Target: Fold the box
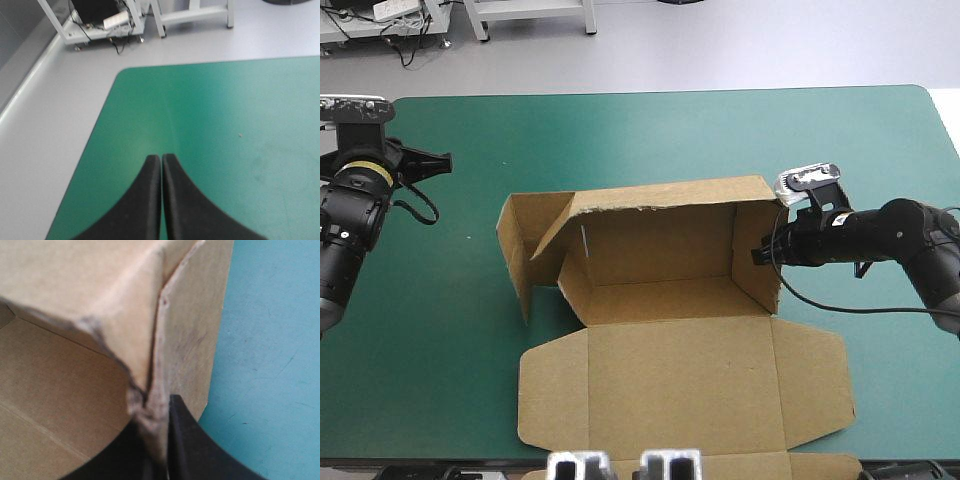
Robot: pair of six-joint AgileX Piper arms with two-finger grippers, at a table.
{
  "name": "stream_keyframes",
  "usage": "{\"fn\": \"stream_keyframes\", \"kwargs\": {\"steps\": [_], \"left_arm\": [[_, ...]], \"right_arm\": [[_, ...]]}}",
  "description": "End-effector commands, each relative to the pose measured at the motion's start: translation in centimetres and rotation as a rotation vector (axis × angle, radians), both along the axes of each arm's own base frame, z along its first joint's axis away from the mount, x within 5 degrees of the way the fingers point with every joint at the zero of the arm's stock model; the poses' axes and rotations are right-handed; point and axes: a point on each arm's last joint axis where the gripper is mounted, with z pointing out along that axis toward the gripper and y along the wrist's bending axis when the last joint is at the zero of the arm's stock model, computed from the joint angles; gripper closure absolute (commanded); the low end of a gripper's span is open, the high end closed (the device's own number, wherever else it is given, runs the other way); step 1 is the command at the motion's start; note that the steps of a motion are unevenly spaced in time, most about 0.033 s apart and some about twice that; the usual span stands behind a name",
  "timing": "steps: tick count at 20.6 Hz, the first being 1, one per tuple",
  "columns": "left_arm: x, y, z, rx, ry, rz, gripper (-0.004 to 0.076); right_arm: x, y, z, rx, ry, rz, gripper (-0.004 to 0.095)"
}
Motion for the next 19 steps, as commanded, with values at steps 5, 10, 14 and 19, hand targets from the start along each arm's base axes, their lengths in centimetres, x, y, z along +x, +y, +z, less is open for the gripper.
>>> {"fn": "stream_keyframes", "kwargs": {"steps": [5,10,14,19], "left_arm": [[-1.0,-0.8,0.7,-0.130,0.053,-0.110,0.0724],[-1.2,-1.2,0.3,-0.114,0.106,-0.162,0.0724],[-1.2,-1.2,0.0,-0.113,0.134,-0.161,0.0724],[-0.9,-1.2,-0.8,-0.103,0.200,-0.166,0.0724]], "right_arm": [[5.1,0.3,-0.9,-0.053,-0.111,-0.019,0.0911],[9.3,0.1,-4.4,-0.134,-0.204,-0.046,0.0630],[10.4,0.1,-5.0,-0.178,-0.245,-0.022,0.0536],[9.8,0.4,0.3,-0.158,-0.330,0.027,0.0536]]}}
